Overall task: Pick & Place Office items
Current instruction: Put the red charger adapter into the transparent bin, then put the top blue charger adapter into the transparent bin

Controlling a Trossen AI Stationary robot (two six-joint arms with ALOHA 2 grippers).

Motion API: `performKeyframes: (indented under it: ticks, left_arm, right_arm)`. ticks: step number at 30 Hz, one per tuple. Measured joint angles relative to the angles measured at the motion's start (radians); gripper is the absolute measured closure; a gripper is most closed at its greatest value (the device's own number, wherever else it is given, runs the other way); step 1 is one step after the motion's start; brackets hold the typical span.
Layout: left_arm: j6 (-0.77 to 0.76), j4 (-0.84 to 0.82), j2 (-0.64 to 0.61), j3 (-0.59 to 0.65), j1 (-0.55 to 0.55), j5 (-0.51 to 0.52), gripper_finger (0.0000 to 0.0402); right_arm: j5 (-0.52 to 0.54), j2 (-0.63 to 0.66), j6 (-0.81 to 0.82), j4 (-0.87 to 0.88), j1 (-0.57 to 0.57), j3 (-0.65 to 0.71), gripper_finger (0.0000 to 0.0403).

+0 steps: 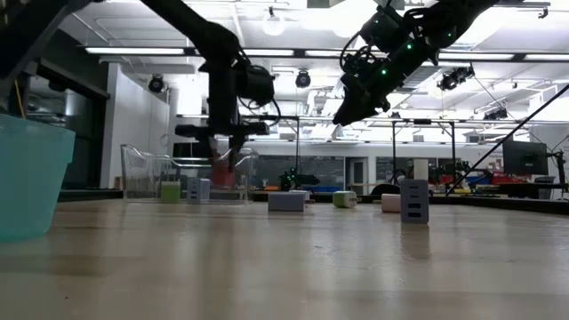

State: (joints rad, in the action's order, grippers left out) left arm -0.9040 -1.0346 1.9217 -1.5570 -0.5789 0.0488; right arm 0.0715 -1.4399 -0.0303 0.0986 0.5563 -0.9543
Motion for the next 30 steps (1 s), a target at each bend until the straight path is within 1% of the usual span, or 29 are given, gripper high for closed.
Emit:
performKeyframes:
  ticks: [6, 17, 20, 26, 30]
  left_arm:
    - [0.000, 0.018, 0.037, 0.000, 0.002, -0.020, 0.0271]
    - [0.000, 0.022, 0.039, 0.001, 0.008, -0.022, 0.0268]
    - [0.019, 0.022, 0.039, 0.001, 0.007, -0.021, 0.0254]
    - [0.022, 0.016, 0.039, 0.001, 0.007, -0.021, 0.0213]
    - [0.023, 0.015, 0.039, 0.001, 0.007, -0.020, 0.0201]
  right_arm:
    - [0.000, 0.000, 0.000, 0.000, 0.000, 0.000, 0.0223]
    - [0.000, 0.000, 0.000, -0.002, 0.000, 0.000, 0.0223]
    - [0.000, 0.000, 0.000, -0.002, 0.000, 0.000, 0.0223]
    - [0.000, 0.000, 0.000, -0.002, 0.000, 0.000, 0.0223]
    - [0.000, 0.000, 0.000, -0.002, 0.000, 0.000, 0.0223]
